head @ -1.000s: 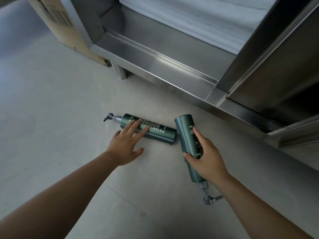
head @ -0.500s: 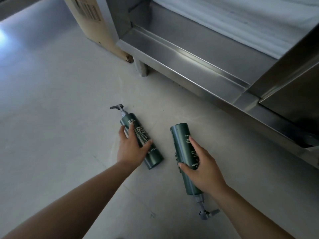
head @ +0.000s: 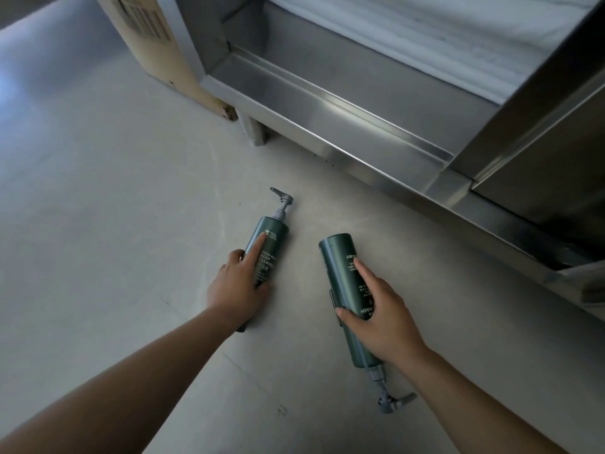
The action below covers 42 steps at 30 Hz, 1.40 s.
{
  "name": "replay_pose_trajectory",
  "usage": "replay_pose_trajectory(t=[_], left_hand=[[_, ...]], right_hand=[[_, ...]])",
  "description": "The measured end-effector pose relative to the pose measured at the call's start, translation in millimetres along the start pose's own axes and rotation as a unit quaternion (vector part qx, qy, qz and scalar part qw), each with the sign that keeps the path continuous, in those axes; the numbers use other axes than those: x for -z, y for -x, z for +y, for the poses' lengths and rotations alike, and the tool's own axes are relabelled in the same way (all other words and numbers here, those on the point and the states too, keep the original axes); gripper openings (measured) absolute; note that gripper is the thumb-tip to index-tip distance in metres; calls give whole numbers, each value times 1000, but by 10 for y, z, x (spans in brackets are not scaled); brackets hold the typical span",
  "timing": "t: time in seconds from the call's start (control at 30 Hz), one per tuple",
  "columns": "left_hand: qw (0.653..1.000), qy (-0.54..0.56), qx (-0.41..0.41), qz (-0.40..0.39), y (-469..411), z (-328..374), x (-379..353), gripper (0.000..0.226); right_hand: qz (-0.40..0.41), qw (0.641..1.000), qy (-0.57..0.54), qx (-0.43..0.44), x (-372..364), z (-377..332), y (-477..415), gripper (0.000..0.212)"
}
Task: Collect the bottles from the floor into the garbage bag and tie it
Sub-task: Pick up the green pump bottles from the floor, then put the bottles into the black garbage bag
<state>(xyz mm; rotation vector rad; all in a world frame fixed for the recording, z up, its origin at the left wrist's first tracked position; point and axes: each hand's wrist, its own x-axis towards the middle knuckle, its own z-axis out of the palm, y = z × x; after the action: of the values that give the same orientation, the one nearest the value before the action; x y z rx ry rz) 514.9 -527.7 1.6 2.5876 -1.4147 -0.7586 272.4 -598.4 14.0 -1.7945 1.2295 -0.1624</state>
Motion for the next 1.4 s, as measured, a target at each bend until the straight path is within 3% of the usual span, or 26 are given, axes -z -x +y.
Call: replay_pose_trajectory(t=[0.17, 0.3, 0.53, 0.77, 1.03, 1.2, 1.4], left_hand=[[998, 68, 5, 4, -7, -61, 104, 81], [990, 132, 11, 55, 22, -6, 373, 81], [970, 205, 76, 109, 538, -288, 1715, 81], [941, 295, 120, 117, 1853, 247, 3447, 81], [922, 360, 87, 109, 3392, 1300, 5757, 80], [921, 361, 63, 137, 3985, 1759, 6511, 79], [886, 413, 78, 194, 4498, 2363, 6654, 75]], right_hand=[[-9, 999, -47, 2, -53, -126, -85, 87], [-24, 995, -100, 16, -141, -447, -297, 86], [-51, 986, -155, 40, -24, -1663, -129, 86], [-57, 986, -157, 16, 1096, -3290, 943, 79], [-42, 986, -160, 33, 2733, -5392, 2398, 75], [-21, 981, -182, 65, 3382, -5943, 2920, 75], [-28, 976, -170, 136, 4076, -6075, 3226, 75]])
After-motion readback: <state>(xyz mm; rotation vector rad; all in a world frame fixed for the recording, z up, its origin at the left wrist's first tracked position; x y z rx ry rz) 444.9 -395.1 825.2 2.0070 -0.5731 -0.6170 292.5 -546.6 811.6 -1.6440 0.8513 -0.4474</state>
